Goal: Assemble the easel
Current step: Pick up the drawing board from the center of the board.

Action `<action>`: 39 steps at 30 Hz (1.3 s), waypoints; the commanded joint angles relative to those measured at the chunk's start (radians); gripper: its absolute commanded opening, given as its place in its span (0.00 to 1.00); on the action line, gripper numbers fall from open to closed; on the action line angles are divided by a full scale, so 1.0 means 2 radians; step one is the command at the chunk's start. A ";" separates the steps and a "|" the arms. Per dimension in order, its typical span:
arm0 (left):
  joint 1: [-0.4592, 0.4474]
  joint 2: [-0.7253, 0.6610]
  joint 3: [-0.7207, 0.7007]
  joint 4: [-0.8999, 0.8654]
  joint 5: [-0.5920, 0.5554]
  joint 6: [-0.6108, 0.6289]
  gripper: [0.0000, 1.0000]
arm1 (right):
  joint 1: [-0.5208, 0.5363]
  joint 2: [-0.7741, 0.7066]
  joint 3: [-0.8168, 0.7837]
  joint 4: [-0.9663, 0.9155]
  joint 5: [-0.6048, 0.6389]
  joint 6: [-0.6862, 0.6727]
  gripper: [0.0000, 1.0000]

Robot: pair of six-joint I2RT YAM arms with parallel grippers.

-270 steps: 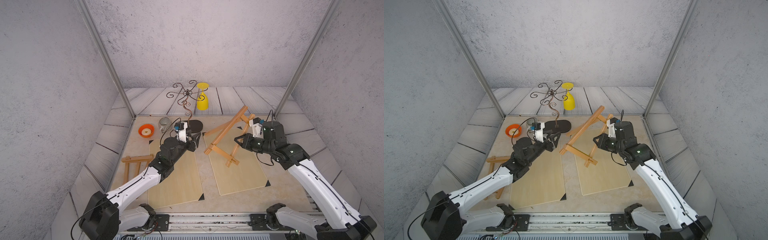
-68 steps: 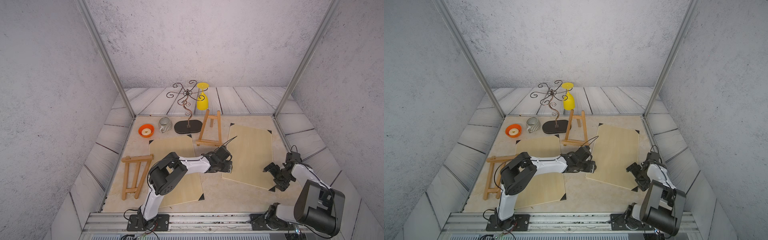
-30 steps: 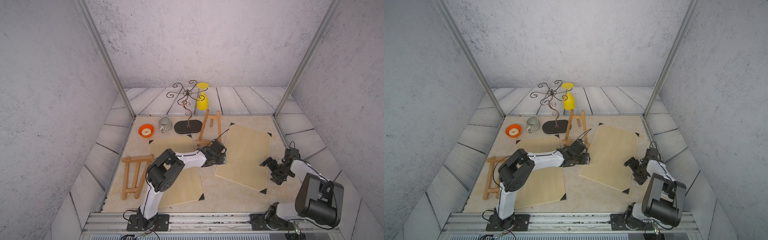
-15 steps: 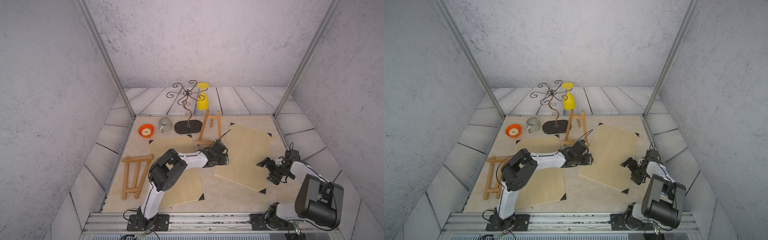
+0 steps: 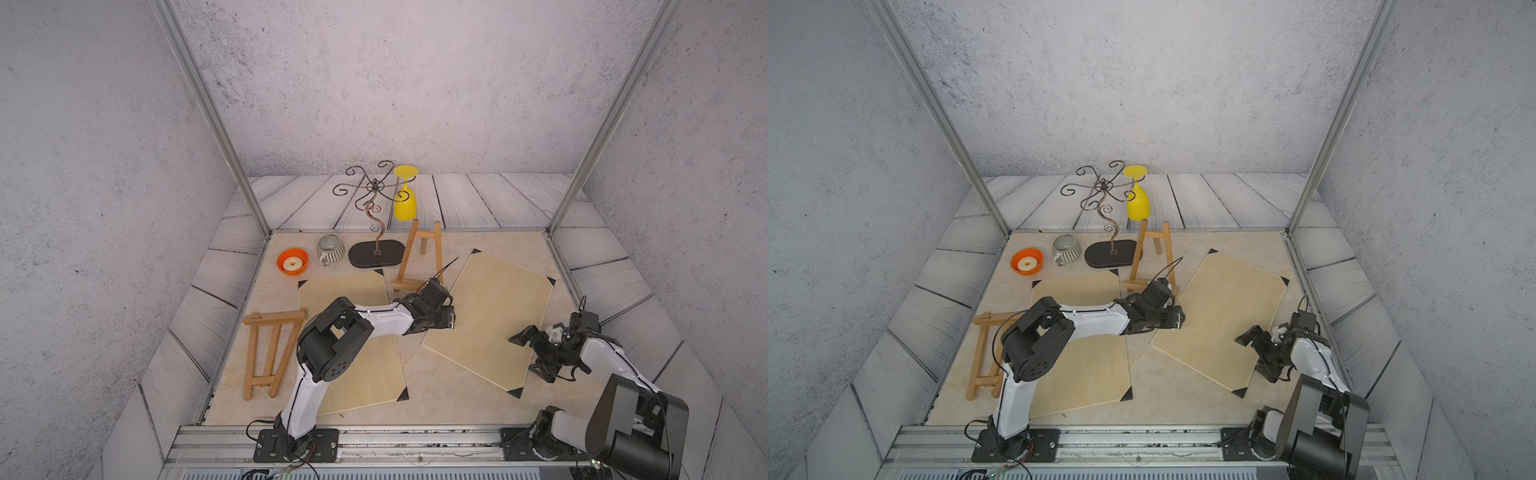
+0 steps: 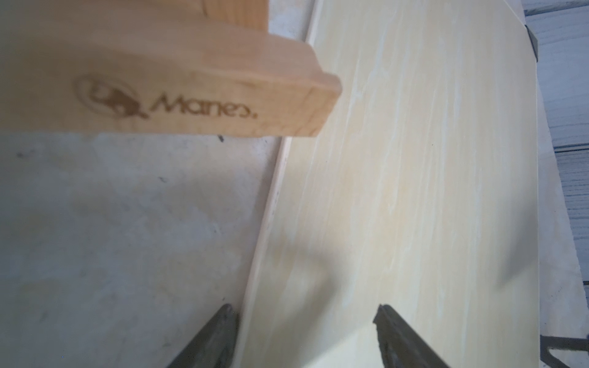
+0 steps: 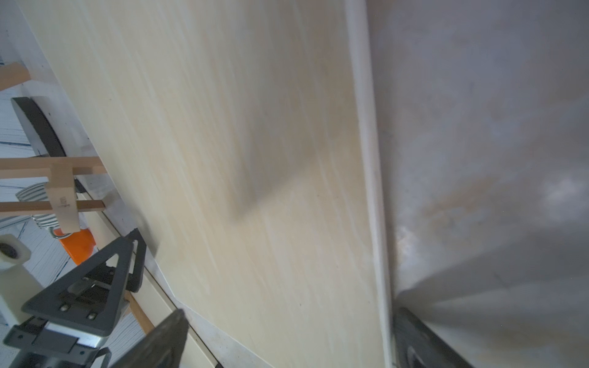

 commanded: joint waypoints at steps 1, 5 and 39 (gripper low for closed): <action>-0.023 0.018 -0.016 -0.010 0.080 -0.006 0.71 | 0.015 -0.033 -0.001 0.011 -0.142 0.008 0.99; -0.023 0.018 -0.020 -0.011 0.080 -0.007 0.71 | 0.027 -0.056 0.011 -0.006 -0.126 0.003 0.99; -0.021 0.014 -0.023 -0.017 0.103 -0.001 0.70 | 0.063 -0.139 -0.043 0.192 -0.191 0.127 0.99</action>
